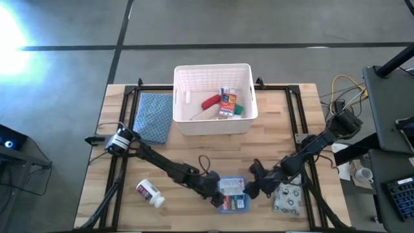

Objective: Pick & place medical supplies in basket/bin
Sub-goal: Put the blue first aid kit into the white bin

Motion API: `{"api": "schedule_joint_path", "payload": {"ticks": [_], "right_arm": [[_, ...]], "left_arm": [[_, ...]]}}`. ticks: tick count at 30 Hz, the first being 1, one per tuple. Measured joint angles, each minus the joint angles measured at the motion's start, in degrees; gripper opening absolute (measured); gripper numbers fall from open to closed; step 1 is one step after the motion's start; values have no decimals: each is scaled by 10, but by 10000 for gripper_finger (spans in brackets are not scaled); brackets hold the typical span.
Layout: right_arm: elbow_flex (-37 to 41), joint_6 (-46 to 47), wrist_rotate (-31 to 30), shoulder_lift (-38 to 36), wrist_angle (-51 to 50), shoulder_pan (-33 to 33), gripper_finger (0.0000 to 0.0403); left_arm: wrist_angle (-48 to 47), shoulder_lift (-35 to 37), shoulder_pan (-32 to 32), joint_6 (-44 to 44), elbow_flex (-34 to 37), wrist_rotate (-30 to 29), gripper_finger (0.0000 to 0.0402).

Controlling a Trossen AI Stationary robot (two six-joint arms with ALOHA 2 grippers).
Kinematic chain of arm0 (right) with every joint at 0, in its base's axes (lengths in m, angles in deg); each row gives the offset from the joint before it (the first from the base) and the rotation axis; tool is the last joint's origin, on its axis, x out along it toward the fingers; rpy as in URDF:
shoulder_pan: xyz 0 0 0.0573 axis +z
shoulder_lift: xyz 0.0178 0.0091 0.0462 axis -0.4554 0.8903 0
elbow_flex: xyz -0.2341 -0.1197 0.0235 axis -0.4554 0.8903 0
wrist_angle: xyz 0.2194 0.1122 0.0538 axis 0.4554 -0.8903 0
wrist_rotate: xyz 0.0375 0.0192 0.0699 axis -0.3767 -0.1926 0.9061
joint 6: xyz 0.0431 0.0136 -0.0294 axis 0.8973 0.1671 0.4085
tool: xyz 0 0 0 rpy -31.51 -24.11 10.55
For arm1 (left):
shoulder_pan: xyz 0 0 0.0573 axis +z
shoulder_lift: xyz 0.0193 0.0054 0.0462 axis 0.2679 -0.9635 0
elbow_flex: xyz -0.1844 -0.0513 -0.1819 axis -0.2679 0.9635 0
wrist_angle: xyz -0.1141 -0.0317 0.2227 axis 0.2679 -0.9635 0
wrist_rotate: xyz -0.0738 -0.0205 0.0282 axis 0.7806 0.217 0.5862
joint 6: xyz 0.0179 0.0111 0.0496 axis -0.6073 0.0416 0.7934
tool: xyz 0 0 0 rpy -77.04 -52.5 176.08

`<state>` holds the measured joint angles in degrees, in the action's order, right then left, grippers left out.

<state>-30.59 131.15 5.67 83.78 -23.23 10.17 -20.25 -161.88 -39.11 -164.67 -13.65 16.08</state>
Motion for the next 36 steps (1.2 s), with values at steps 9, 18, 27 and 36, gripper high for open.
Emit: {"api": "schedule_joint_path", "payload": {"ticks": [9, 18, 27, 36], "right_arm": [[86, 40, -43, 19, 203, 5, 226], [66, -14, -53, 43, 244, -4, 226], [21, -73, -46, 43, 225, -20, 226], [18, -84, -40, 10, 222, -20, 226]], "left_arm": [[-5, 1, 1, -12, 12, -2, 301], [-5, 0, 14, -11, 11, -4, 301], [-14, 1, 18, 14, 15, 1, 302], [-6, 1, 19, 33, 23, 15, 302]]}}
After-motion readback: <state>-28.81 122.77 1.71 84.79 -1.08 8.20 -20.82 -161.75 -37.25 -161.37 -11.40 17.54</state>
